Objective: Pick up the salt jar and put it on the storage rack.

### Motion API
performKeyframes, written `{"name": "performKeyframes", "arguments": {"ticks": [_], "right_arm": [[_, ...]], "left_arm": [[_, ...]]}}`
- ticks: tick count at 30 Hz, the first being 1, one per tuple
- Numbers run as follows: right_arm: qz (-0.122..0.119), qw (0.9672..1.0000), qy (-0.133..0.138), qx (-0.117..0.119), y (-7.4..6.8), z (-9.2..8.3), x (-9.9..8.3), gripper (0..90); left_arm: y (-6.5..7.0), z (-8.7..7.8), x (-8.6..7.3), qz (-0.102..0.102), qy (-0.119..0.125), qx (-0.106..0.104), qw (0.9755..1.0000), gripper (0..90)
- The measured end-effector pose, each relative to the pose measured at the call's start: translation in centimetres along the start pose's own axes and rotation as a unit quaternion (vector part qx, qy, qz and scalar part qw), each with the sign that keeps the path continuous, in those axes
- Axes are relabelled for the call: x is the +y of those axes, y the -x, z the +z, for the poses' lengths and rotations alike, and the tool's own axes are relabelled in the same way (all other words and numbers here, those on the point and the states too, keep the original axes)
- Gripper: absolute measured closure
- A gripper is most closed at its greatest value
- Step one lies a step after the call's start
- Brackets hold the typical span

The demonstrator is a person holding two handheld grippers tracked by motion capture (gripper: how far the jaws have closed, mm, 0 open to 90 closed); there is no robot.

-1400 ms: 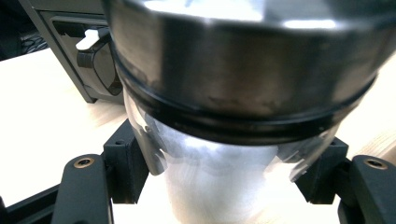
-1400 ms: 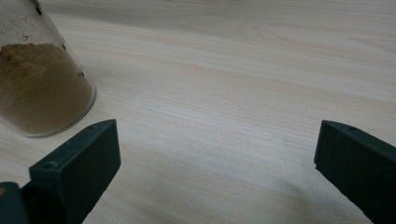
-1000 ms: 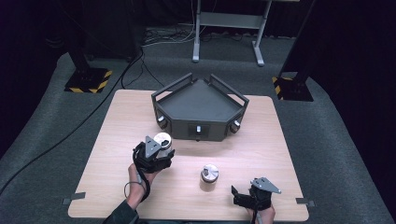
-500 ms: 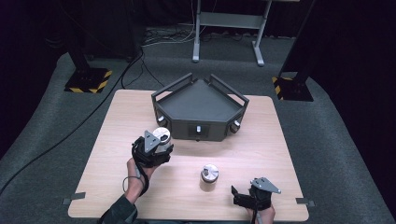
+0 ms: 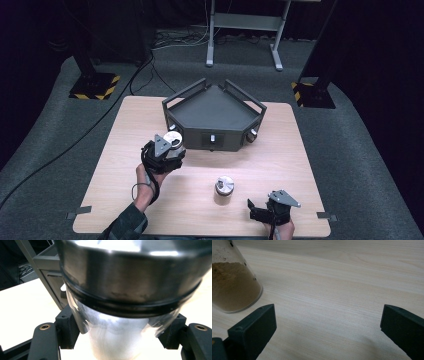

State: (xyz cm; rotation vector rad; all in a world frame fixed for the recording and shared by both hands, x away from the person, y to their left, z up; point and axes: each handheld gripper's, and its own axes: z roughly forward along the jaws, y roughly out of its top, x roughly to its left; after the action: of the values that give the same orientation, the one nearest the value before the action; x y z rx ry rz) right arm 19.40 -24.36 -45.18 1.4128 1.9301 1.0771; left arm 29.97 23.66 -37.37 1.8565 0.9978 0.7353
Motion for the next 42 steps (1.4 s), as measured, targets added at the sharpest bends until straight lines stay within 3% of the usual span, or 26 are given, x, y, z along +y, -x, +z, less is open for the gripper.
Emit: {"name": "performKeyframes", "arguments": {"ticks": [42], "right_arm": [[0.001, 1.0000, -0.002, 0.000, 0.0, 0.0, 0.1, 0.0]], "left_arm": [[-1.2, 1.5, 3.7, 0.009, 0.003, 0.001, 1.0000, 31.4]]}}
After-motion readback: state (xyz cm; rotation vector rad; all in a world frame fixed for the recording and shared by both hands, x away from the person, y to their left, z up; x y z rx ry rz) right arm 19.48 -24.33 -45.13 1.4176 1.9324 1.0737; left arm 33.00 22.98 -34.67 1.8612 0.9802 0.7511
